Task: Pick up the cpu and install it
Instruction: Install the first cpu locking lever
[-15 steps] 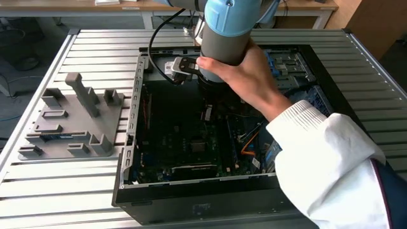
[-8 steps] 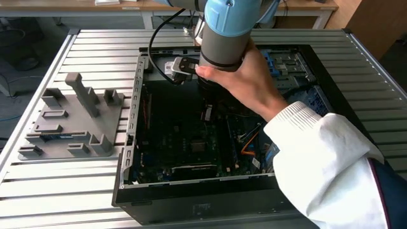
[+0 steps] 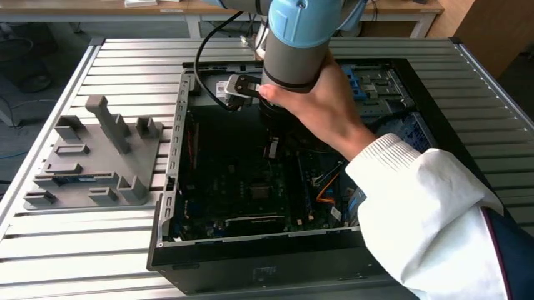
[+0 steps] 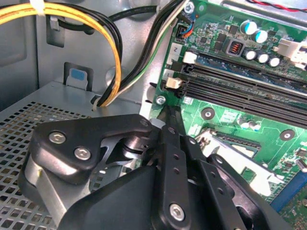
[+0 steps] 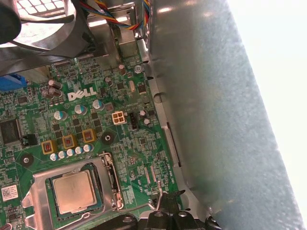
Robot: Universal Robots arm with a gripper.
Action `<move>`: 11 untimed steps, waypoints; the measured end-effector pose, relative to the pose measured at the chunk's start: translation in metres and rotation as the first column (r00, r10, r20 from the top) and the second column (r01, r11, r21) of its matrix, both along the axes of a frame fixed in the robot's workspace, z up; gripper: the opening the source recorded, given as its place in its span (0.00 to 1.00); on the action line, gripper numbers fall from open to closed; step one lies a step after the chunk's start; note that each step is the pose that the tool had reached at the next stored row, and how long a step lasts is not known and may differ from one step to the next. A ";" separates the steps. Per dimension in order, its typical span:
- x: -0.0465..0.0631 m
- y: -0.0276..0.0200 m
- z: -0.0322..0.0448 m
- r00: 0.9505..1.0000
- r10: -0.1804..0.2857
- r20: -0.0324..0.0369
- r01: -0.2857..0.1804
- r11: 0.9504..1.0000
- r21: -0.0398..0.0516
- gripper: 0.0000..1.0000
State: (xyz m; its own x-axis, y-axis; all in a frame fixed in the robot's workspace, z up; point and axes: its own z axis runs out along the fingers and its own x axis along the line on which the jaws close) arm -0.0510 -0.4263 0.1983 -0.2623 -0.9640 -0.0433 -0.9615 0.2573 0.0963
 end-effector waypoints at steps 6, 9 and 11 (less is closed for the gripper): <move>0.002 0.0000 0.0014 1.000 0.000 0.018 0.001 1.000 -0.007 0.10; 0.004 -0.0008 0.0038 0.999 -0.001 0.035 0.001 1.000 -0.021 0.10; 0.006 -0.0025 0.0064 0.998 -0.001 0.057 0.003 0.999 -0.038 0.10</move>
State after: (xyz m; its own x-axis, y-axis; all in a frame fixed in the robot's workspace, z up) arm -0.0448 -0.4289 0.2047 -0.2620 -0.9648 -0.0213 -0.9648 0.2613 0.0311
